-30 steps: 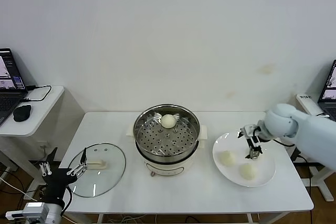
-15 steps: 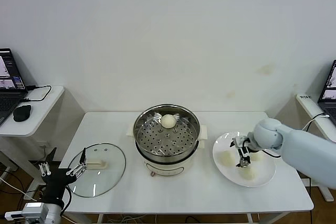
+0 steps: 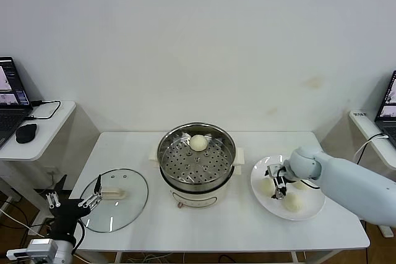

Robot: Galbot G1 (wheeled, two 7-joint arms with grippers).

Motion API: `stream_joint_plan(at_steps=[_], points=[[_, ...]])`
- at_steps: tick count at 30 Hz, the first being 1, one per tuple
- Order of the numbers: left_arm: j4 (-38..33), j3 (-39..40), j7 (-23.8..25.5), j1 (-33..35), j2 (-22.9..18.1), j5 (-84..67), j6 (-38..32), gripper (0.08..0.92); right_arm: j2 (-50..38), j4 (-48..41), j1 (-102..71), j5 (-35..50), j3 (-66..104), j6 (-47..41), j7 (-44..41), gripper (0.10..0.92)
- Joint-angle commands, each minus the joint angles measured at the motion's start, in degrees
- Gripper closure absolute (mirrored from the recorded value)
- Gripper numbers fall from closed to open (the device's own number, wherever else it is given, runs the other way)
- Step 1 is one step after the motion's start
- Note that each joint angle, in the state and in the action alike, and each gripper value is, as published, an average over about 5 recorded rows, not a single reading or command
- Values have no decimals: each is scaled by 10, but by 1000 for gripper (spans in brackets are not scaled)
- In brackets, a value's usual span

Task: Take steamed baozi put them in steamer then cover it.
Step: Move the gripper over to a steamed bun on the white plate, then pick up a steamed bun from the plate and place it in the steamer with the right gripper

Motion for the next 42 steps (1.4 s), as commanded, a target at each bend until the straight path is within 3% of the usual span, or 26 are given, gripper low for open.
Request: stream_joint_plan(at_steps=[1,10,23,28,35,42], points=[[0,1,0,0,0,0,0,177,10,-13,-10,-5,7,1,2,298],[-3,-1,-1,2,0,0,0,177,-2,-4,12,6,4,-5,-18,408],[-10,-3,0,0,4,-3,0,177,-86,59,247,76,-74,-18,-117,406],[-13,-2,0,-2,8,-7,0,177,-93,88,376,140,-133,-32,-126,406],[-19,4,0,-9,9,-10,1,177,-23,131,527,251,-219,-76,-111,401],[-17,4,-1,-16,6,-10,1,177,98,156,515,342,-236,-144,-53,397]])
